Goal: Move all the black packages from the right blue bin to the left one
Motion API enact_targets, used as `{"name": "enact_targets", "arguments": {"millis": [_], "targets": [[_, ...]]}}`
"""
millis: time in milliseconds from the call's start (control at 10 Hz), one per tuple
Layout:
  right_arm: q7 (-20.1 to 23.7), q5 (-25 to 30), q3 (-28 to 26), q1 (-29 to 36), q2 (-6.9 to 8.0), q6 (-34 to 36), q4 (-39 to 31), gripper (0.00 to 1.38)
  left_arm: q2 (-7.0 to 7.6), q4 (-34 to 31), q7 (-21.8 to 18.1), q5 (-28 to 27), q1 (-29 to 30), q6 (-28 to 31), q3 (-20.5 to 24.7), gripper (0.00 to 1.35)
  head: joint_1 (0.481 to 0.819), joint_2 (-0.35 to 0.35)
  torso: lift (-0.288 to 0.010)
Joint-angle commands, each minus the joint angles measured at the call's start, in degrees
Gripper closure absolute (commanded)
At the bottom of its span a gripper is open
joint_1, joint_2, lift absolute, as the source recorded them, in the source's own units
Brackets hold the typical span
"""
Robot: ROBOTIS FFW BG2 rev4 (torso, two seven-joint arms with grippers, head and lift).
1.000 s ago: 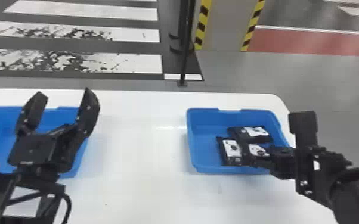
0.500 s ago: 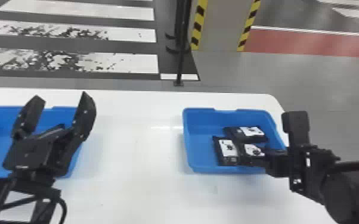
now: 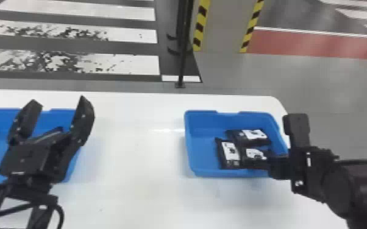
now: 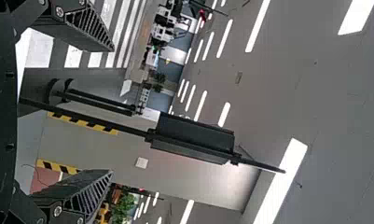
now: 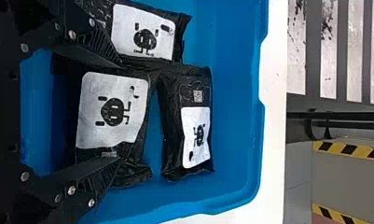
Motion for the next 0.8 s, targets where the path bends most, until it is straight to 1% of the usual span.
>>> {"name": "enact_targets", "arguments": {"millis": [0, 100, 200, 400, 500, 600, 700], "targets": [[0.09, -2.01, 0.0, -0.75, -0.26, 1.0, 1.8, 0.71, 0.0, 0.09, 0.0, 0.22, -0.14, -0.13, 0.07, 0.14, 0.695, -0.157, -0.171], [0.27, -2.36, 0.0, -0.89, -0.26, 1.28, 1.38, 0.97, 0.0, 0.23, -0.09, 0.22, -0.14, -0.13, -0.05, 0.14, 0.695, -0.152, -0.171], [0.27, -2.93, 0.11, -0.47, -0.26, -0.55, 0.67, 1.14, 0.0, 0.37, -0.09, 0.22, -0.14, -0.27, -0.05, 0.14, 0.695, -0.147, -0.171], [0.53, -5.67, 0.11, 0.94, -0.18, -6.04, 0.39, 1.16, -0.09, 0.51, 0.0, 0.22, -0.14, -0.55, -0.05, 0.14, 0.695, -0.135, -0.171], [0.53, -6.13, 0.11, 1.64, -0.09, -8.0, 0.11, 1.16, 0.0, 0.51, -0.09, 0.22, -0.14, -0.83, -0.05, 0.14, 0.695, -0.124, -0.171], [0.62, -7.95, 0.11, 2.63, 0.0, -10.82, 0.11, 1.16, -0.09, 0.51, 0.0, 0.67, -0.14, -1.12, -0.16, 0.14, 0.695, -0.116, -0.171], [0.88, -9.44, -0.11, 3.33, -0.09, -13.63, -0.31, 1.16, 0.0, 0.51, -0.09, 0.9, -0.14, -2.52, -0.27, 0.14, 0.695, -0.111, -0.171]]}}
